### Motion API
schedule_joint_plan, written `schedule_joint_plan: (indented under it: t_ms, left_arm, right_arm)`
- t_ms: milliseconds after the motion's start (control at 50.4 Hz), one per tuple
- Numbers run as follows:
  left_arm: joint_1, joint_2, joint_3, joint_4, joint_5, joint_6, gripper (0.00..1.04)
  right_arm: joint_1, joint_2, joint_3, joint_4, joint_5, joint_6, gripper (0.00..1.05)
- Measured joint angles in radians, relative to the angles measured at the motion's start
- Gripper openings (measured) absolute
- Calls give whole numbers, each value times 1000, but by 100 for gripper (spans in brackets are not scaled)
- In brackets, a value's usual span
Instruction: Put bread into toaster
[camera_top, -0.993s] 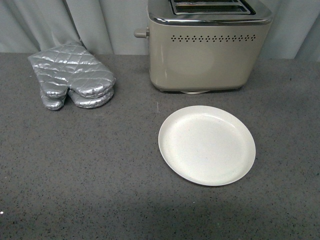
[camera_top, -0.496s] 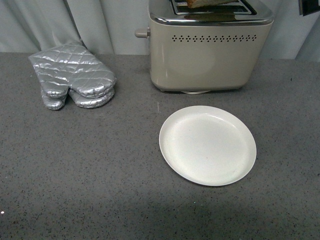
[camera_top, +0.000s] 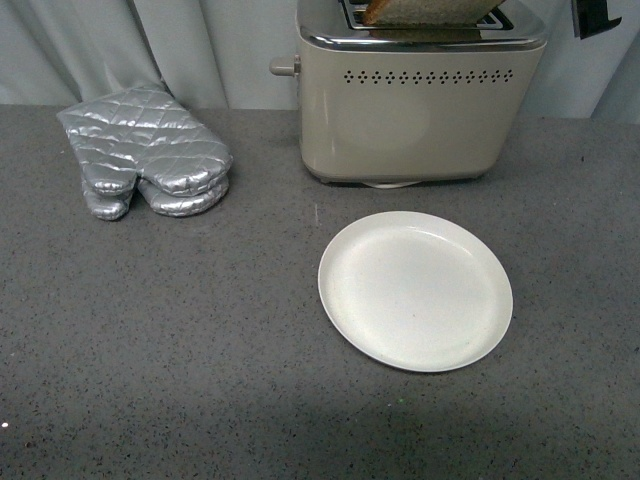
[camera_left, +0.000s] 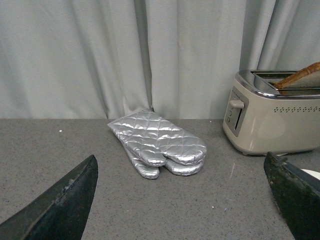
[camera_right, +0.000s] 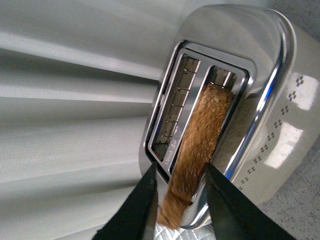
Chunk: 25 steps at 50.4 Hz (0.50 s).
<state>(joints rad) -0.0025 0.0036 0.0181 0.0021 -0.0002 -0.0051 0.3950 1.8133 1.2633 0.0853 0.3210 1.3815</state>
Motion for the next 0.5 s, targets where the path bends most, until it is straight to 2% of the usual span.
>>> schedule_joint_plan:
  t_ms: [159, 238, 338, 397, 496]
  left_arm:
    - [0, 0, 0, 0, 0, 0, 98]
    - [0, 0, 0, 0, 0, 0, 98]
    - [0, 0, 0, 0, 0, 0, 98]
    - [0, 0, 0, 0, 0, 0, 98]
    - [0, 0, 0, 0, 0, 0, 98]
  right_arm:
    - [-3, -29, -6, 23, 17, -71, 54]
    - [-3, -68, -26, 58, 50, -144, 68]
    - [-1, -148, -84, 128, 97, -299, 88]
    - [4, -192, -126, 177, 135, -389, 96]
    - [14, -273, -217, 291, 197, -561, 94]
